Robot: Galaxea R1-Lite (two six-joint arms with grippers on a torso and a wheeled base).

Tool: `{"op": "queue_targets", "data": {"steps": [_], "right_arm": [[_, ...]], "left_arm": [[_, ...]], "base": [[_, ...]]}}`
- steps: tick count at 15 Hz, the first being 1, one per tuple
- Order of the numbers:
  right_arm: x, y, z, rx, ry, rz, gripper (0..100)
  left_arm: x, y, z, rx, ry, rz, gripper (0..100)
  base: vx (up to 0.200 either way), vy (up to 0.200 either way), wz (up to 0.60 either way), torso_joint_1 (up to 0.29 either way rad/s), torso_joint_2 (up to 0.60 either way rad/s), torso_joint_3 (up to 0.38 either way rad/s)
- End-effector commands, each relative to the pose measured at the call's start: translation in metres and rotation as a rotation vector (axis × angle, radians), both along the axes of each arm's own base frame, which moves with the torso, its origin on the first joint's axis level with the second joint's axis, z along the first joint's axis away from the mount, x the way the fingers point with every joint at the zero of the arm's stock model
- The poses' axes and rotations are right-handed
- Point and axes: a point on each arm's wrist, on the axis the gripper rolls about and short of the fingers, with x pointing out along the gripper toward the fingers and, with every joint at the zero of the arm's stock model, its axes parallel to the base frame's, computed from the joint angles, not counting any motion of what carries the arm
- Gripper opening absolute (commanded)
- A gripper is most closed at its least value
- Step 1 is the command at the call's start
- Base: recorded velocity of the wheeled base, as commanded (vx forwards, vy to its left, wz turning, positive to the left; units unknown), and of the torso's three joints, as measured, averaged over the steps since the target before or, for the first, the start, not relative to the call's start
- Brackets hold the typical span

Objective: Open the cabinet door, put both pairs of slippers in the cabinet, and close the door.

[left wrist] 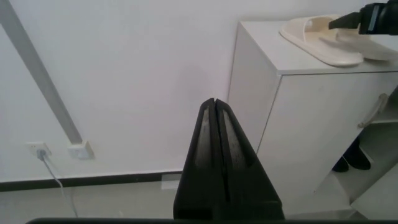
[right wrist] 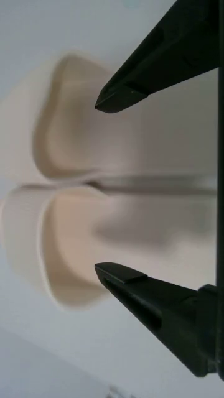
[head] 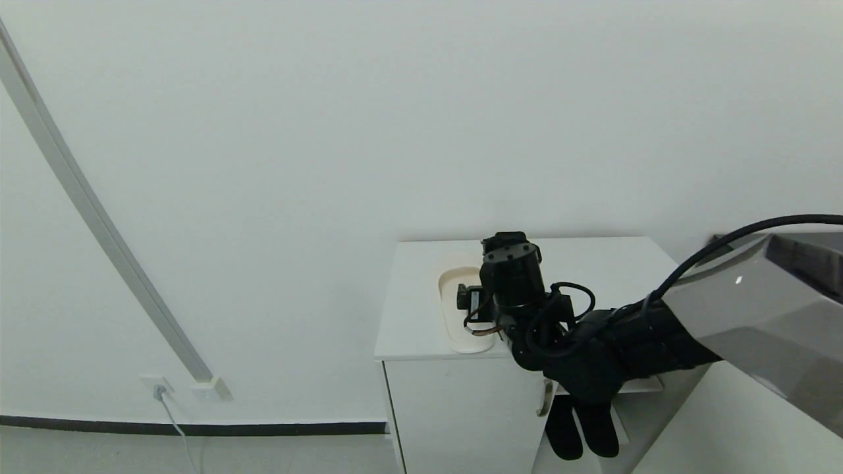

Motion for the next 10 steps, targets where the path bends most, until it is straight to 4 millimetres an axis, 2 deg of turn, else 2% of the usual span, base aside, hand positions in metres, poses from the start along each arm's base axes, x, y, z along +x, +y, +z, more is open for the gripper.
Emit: {"op": "queue_targets", "data": {"steps": [1, 7, 10], "right_arm": [[0.011, 0.001, -0.026, -0.039, 0.02, -0.004, 100], [0.047, 0.004, -0.036, -0.054, -0.072, 0.025, 100], [0.064, 0.002, -0.035, -0.063, -0.071, 0.015, 100]], "left_arm": [[0.0, 0.0, 0.0, 0.0, -0.001, -0.001, 0], [0.0, 0.0, 0.0, -0.002, -0.001, 0.001, 0], [0.0, 0.0, 0.0, -0.003, -0.001, 0.001, 0]], "base": [[0.0, 0.0, 0.0, 0.0, 0.0, 0.0], [0.0, 0.0, 0.0, 0.0, 0.0, 0.0], [0.0, 0.0, 0.0, 0.0, 0.0, 0.0]]}}
